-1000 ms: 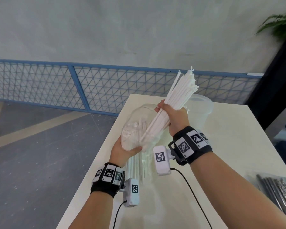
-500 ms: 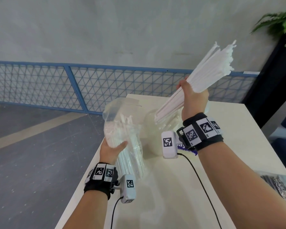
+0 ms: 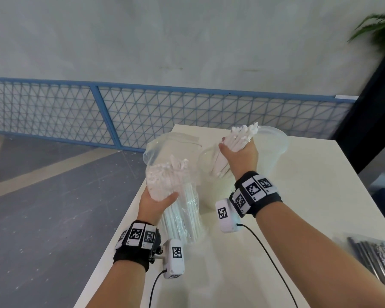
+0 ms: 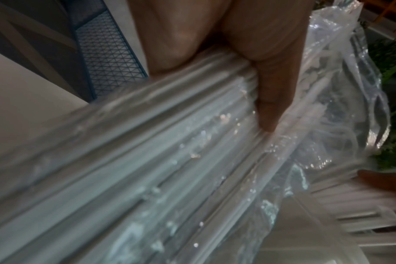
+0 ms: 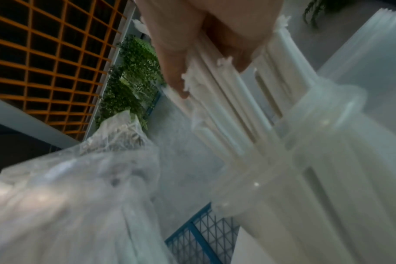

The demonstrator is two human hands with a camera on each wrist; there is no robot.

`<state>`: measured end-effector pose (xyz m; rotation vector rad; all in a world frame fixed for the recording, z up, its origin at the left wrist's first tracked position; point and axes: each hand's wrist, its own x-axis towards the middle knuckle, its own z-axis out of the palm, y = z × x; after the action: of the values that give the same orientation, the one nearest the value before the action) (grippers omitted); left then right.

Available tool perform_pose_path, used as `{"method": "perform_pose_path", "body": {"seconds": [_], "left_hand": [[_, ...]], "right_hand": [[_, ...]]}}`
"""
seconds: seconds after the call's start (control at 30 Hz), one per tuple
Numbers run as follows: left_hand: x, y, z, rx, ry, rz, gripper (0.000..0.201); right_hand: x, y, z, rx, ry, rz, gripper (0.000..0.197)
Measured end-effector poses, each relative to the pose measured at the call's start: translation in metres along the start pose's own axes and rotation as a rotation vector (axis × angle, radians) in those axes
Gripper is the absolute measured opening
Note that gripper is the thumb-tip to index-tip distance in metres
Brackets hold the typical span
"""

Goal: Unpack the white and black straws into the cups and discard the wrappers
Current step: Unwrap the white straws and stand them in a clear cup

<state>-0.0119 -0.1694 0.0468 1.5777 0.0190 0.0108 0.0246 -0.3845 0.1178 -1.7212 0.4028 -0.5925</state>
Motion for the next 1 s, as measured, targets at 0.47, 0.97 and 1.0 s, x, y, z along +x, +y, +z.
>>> {"method": "perform_pose_path", "body": {"seconds": [0.47,0.97,1.0], "left_hand": [[0.005,-0.004,0.011,-0.049,-0.048,-0.013,0.047],[0.008,-0.011,0.009,-0.065,-0.036,-0.037,0.048],[0.008,-0.012,0.008,-0.065,-0.037,-0.039,0.05]], "right_hand": [[-0.018,0.03,-0.005,-0.326,-0.298,-0.112,0.11],[0.018,0.014,0.003,-0.328,-0.252,-0.251,0.021],[0.021,0.009,0.003,-0.33,-0.254,-0.278,0.02]]}}
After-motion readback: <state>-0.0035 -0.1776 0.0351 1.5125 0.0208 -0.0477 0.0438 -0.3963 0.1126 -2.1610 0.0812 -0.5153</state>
